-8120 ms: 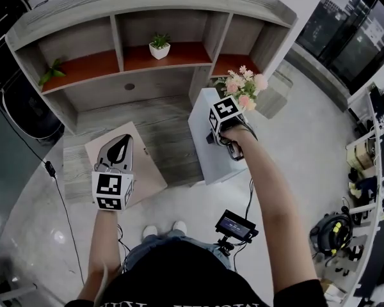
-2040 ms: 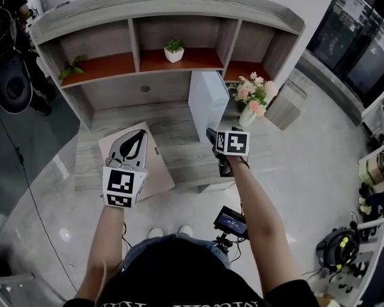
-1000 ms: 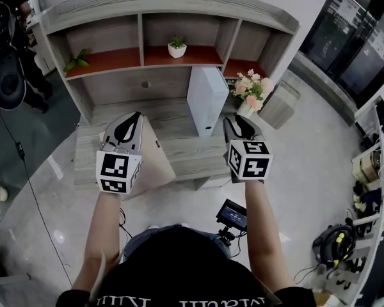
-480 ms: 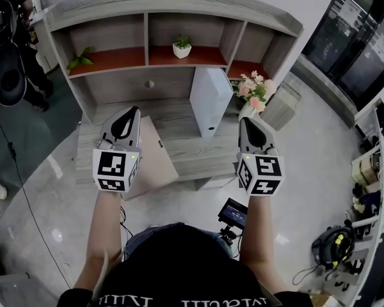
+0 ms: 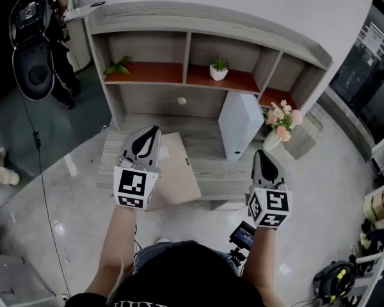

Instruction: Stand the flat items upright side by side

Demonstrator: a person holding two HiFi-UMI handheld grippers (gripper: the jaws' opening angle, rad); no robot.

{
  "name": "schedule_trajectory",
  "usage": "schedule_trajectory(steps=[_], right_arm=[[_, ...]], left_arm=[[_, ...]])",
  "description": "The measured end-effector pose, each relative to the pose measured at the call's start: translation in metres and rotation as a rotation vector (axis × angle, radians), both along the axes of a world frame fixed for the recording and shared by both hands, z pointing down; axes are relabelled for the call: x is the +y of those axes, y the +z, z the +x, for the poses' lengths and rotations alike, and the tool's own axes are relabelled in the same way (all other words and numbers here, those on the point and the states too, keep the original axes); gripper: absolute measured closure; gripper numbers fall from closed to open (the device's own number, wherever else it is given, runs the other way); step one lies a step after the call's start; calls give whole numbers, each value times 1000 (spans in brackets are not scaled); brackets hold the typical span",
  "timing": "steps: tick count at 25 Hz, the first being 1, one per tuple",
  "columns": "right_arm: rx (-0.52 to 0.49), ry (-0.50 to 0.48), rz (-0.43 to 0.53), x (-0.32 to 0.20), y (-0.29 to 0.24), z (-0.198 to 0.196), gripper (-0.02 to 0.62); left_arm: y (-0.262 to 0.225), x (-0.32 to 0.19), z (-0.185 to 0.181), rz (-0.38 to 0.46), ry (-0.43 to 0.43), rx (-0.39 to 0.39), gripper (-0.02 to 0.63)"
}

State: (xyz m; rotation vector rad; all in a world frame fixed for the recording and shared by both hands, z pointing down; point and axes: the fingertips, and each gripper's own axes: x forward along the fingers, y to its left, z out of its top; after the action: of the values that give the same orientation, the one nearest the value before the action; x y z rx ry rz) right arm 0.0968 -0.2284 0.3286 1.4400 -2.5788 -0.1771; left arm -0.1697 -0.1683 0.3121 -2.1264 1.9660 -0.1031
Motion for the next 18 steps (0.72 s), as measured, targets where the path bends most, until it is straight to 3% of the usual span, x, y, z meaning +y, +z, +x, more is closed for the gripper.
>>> schedule_trajectory(steps=[3,4,5,10,14,18], right_arm=[[-6,-48,-30,1,5,-31,577],[-10,-79,-45,2,8,-46,544],[-13,-110,-61,4,10,-60,441],[-15,-224,-116,17,20,-126,304],[-17,-297,-173,35,32,-180,229],[15,-334,-219,56,52,-222,209]], left_arm=[[4,18,-29,-17,-59,2,595],[4,25,-41,-21,-83,2,595],[5,32,-53,-24,-106,3,595],[10,73,-109,-35,-214,5,595],[16,114,-152,-42,-294,7,595],[27,147,-183,-63,-340,12,595]])
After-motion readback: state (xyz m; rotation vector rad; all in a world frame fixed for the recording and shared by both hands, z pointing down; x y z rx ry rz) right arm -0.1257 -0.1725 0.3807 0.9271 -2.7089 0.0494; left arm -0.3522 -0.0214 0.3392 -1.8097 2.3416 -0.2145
